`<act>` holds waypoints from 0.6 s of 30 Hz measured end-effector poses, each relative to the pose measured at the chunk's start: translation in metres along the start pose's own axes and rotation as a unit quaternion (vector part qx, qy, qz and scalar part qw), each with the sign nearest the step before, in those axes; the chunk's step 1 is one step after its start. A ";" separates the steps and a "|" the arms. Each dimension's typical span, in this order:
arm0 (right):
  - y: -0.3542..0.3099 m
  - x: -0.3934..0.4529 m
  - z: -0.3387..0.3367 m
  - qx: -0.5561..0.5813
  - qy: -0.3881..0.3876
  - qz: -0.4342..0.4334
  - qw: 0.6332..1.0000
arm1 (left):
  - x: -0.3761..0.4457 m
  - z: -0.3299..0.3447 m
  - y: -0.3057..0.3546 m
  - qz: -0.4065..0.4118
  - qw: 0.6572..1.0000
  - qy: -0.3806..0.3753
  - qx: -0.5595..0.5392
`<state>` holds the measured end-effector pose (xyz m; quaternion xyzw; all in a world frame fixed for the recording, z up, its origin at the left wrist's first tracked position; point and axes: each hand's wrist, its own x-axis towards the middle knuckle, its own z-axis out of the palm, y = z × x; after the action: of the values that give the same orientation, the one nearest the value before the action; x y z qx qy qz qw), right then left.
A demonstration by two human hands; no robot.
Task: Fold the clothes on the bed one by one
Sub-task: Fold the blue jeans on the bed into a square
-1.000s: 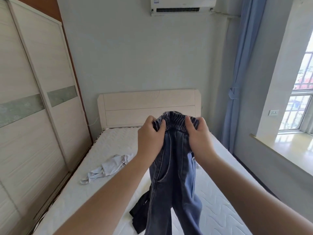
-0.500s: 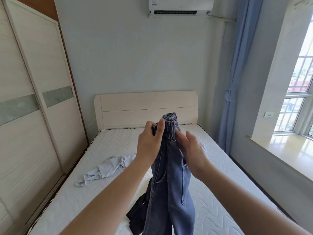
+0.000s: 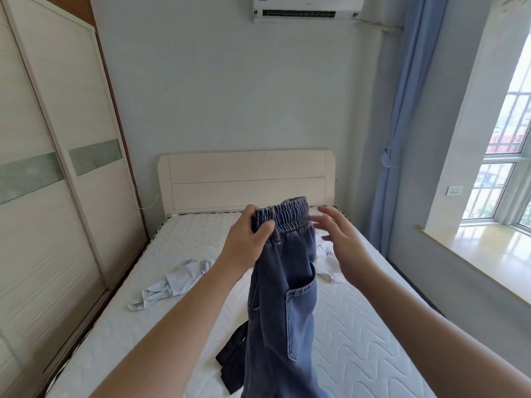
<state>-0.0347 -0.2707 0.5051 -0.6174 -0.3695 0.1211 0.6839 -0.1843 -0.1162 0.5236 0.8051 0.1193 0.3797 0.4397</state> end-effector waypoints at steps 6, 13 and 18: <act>0.019 0.009 0.000 0.112 -0.136 0.096 0.980 | -0.003 -0.016 0.016 0.045 0.996 -0.060 -0.041; 0.006 0.022 0.006 0.038 0.024 0.029 0.999 | 0.005 -0.045 0.009 0.075 0.988 -0.122 0.057; -0.018 0.022 0.004 -0.005 0.085 -0.057 0.995 | 0.021 -0.070 0.018 0.146 0.936 -0.164 0.276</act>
<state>-0.0270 -0.2575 0.5295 -0.6065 -0.3458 0.0272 0.7155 -0.2228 -0.0724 0.5717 0.9544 0.0268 0.2548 0.1529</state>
